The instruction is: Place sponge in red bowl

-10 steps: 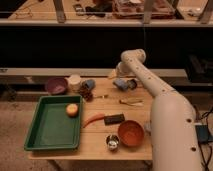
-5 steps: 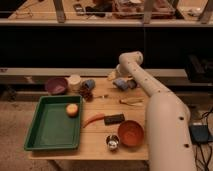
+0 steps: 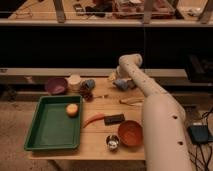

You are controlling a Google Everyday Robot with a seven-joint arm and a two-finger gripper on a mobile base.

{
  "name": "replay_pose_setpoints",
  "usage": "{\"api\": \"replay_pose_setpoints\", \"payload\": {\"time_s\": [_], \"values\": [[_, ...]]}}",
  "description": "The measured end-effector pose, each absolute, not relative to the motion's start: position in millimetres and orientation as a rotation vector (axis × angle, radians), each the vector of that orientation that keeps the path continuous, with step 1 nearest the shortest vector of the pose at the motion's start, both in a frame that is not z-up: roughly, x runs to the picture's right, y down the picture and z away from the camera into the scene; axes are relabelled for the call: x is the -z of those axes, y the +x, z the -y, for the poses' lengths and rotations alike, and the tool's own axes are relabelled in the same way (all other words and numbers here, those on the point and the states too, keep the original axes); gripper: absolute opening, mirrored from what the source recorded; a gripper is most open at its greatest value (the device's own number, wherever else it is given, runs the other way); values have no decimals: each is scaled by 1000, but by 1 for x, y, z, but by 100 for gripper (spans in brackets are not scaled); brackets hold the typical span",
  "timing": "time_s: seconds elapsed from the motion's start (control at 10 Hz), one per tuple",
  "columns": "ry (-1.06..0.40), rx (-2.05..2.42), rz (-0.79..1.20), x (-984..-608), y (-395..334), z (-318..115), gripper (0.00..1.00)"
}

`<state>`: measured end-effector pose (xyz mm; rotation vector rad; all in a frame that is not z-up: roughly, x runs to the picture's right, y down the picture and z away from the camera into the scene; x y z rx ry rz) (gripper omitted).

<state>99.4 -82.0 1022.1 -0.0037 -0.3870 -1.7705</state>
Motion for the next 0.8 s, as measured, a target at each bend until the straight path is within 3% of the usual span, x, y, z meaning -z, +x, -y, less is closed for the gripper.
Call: {"api": "replay_pose_setpoints", "payload": {"time_s": [0.8], "values": [[-17, 1747, 398, -1047, 106, 66, 80]]}}
